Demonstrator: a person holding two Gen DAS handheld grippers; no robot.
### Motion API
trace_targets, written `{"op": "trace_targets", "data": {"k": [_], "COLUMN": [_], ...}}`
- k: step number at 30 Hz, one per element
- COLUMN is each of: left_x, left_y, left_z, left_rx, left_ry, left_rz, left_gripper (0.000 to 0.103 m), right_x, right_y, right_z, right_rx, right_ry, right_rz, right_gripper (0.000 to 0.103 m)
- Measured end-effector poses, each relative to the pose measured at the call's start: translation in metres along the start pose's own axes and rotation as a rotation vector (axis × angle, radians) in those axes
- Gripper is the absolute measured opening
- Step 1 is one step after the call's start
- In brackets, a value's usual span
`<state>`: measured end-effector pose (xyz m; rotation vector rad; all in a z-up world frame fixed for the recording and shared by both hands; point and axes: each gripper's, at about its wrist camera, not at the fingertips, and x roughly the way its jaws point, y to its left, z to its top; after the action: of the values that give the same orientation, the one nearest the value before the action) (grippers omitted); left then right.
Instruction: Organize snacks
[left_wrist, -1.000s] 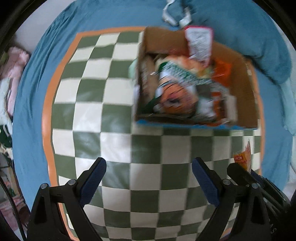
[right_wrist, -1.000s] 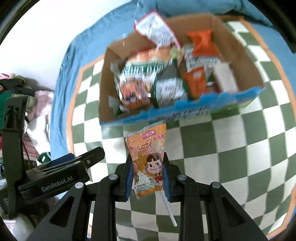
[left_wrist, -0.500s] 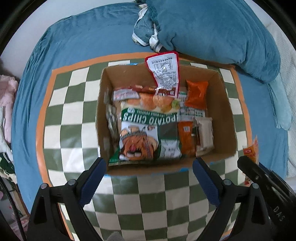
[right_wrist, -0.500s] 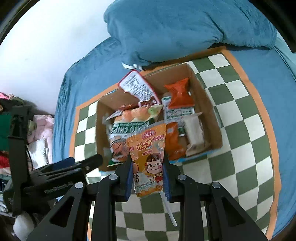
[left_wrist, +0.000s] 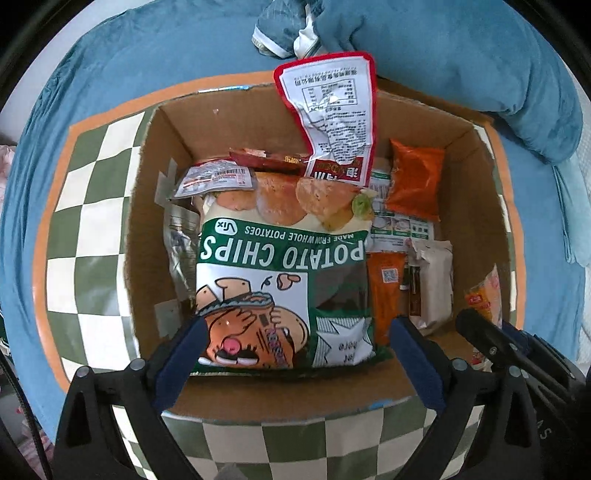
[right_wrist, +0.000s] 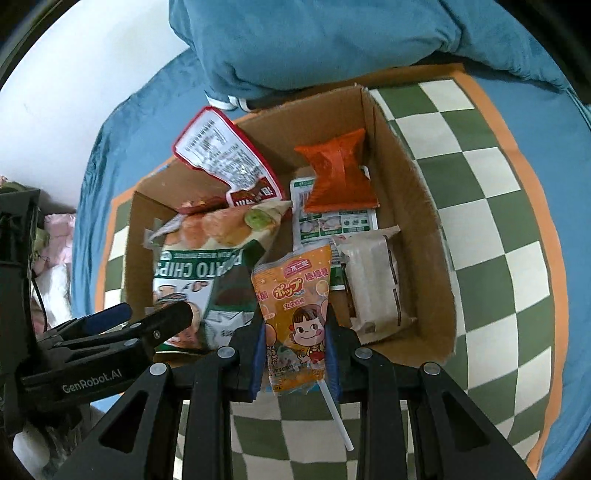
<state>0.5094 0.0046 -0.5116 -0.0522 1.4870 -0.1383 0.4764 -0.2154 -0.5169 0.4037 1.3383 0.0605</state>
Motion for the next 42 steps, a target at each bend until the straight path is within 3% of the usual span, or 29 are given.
{"op": "trace_targets", "data": {"k": [14, 16, 18, 21, 24, 32, 42], "left_x": [0.027, 0.025, 0.022, 0.015, 0.006, -0.029, -0.095], "left_y": [-0.001, 0.0, 0.0, 0.004, 0.007, 0.01, 0.003], "left_z": [0.004, 0.003, 0.002, 0.0, -0.002, -0.011, -0.033], "left_rx": [0.002, 0.0, -0.001, -0.007, -0.015, -0.024, -0.013], "left_ry": [0.01, 0.006, 0.003, -0.005, -0.013, -0.047, -0.105], "left_rz": [0.007, 0.005, 0.007, 0.01, 0.012, 0.02, 0.012], "left_gripper": [0.1, 0.1, 0.1, 0.1, 0.1, 0.1, 0.1], "right_x": [0.047, 0.046, 0.044, 0.035, 0.022, -0.024, -0.089], "right_y": [-0.011, -0.012, -0.014, -0.015, -0.017, -0.003, 0.013], "right_z": [-0.001, -0.001, 0.0, 0.001, 0.002, 0.0, -0.011], "right_rx": [0.013, 0.016, 0.024, 0.026, 0.026, -0.036, -0.061], "right_ry": [0.062, 0.063, 0.056, 0.038, 0.019, -0.046, -0.111], "right_rz": [0.003, -0.008, -0.018, -0.049, -0.071, -0.148, -0.151], "right_gripper": [0.03, 0.034, 0.049, 0.07, 0.084, 0.089, 0.091]}}
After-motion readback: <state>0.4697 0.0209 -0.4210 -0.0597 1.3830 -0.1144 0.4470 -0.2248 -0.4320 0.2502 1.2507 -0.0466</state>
